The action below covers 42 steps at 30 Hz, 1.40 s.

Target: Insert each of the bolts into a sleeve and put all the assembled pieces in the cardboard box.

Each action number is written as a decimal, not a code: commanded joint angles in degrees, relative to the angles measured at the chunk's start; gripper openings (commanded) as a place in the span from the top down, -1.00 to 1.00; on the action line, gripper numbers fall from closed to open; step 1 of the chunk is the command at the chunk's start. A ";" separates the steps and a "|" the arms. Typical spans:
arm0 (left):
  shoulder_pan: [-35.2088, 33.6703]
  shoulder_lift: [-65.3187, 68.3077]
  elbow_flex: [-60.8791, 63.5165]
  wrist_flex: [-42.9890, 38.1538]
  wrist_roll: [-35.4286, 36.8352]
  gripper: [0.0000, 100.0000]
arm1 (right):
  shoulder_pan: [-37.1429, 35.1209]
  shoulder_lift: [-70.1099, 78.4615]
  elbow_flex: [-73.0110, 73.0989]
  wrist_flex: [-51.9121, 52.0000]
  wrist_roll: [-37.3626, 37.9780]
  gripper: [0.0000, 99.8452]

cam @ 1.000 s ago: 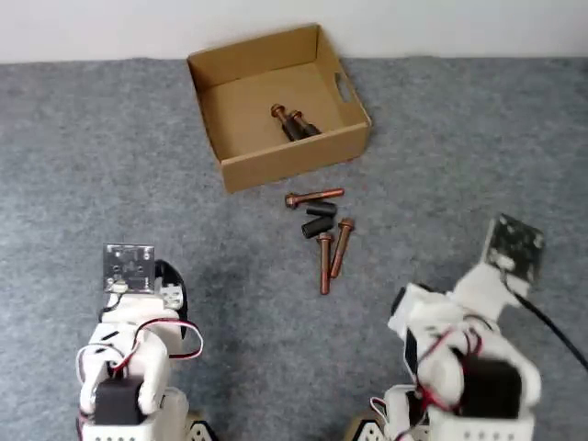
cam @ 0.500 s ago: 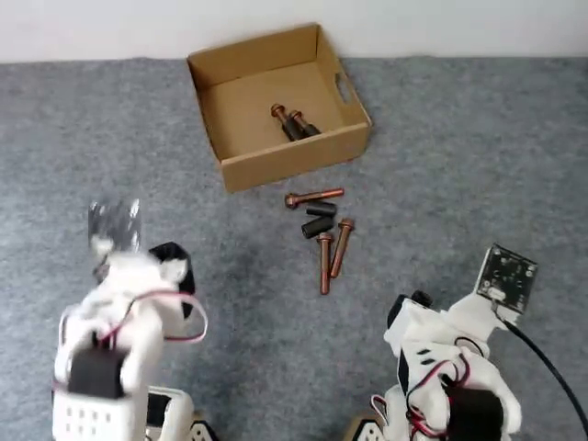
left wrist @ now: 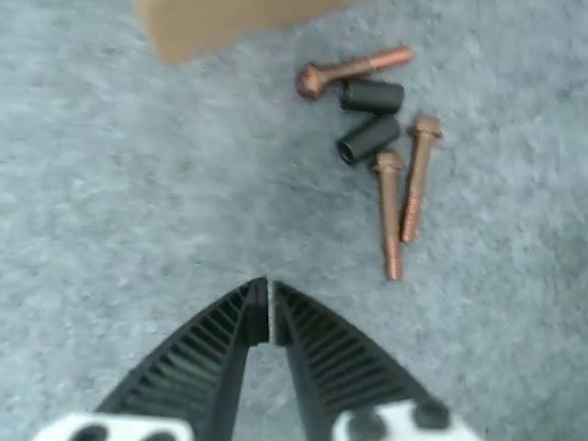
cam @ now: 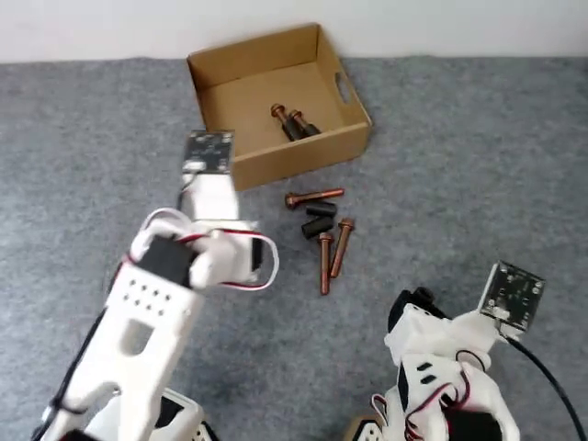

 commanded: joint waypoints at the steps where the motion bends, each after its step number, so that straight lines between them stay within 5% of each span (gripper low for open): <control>1: 3.25 4.92 -5.41 -0.70 1.32 0.77 | 0.48 -1.80 -0.09 -1.27 0.62 0.98; 15: 9.23 37.36 -28.00 -0.35 7.82 0.73 | 0.48 -1.98 0.53 -1.36 0.62 0.98; 42: 9.93 70.15 -51.65 -0.44 7.65 0.73 | 0.48 -1.98 0.88 -1.36 0.62 0.98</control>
